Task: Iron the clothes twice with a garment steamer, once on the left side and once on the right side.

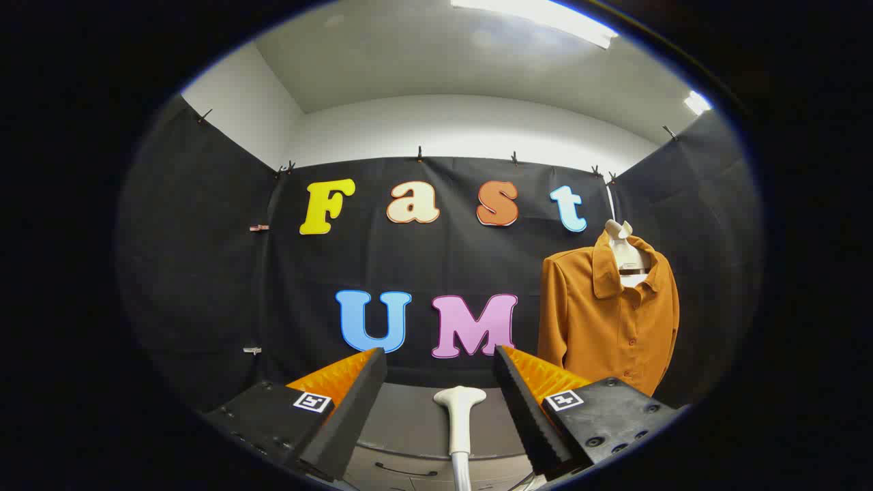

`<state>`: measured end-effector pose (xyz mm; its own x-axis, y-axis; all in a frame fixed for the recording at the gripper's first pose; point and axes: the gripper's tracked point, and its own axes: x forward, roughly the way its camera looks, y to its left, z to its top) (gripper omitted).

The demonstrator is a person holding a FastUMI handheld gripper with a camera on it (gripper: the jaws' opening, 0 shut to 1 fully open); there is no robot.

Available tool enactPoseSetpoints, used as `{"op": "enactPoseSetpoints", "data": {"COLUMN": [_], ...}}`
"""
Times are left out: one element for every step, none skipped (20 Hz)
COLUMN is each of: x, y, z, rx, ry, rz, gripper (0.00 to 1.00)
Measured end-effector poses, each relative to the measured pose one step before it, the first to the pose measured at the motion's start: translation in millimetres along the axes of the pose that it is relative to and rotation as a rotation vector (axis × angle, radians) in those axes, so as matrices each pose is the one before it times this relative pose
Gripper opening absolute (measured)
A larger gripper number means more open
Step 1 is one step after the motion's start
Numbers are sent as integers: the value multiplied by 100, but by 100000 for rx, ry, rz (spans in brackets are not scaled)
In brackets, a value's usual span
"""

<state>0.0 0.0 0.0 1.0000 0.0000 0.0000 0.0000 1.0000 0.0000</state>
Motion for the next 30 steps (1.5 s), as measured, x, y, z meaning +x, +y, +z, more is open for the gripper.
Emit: {"op": "enactPoseSetpoints", "data": {"x": [-40,13,-49,35,-21,-60,-17,5,50,-18,-29,3,-82,67,50,20,19,-18,-48,57,-17,-20,-9,37,-22,17,-81,47,-66,40], "y": [-116,-98,-60,-150,-73,-25,-41,-24,-40,-55,-8,104,6,44,35,-4,45,178,98,-5,66,121,55,179,96,90,93,327,220,270], "z": [-65,-171,55,-56,11,-50,-35,-94,-16,-90,-45,-17,-8,-97,-8,27,115,-14,-87,-150,-112,-139,-26,-117,-67,-76,-111,-70,-67,-176], "rx": [-1,151,342,370,119,-168,-199,-166,-136,-81,-115,-149,-205,-200,-21,35,161,56,-203,-322,-209,-67,95,16,-152,-191,-150,6,151,178], "ry": [350,370,255,109,-20,30,54,247,205,192,92,37,22,49,-50,-89,-115,-133,59,269,355,303,189,134,173,115,72,149,209,290], "rz": [-101,-46,-58,-92,-220,-213,-190,-167,-255,-163,-98,-12,-83,-50,39,-141,-45,-15,-95,-265,-143,-83,-115,-162,-420,-492,-609,-498,-542,-496], "gripper": [98,98,98,98,98,98,98,98,98,98,98,98,98,98,98,98,98,98,98,98,98,98,98,98,98,98,98,98,98,98]}}
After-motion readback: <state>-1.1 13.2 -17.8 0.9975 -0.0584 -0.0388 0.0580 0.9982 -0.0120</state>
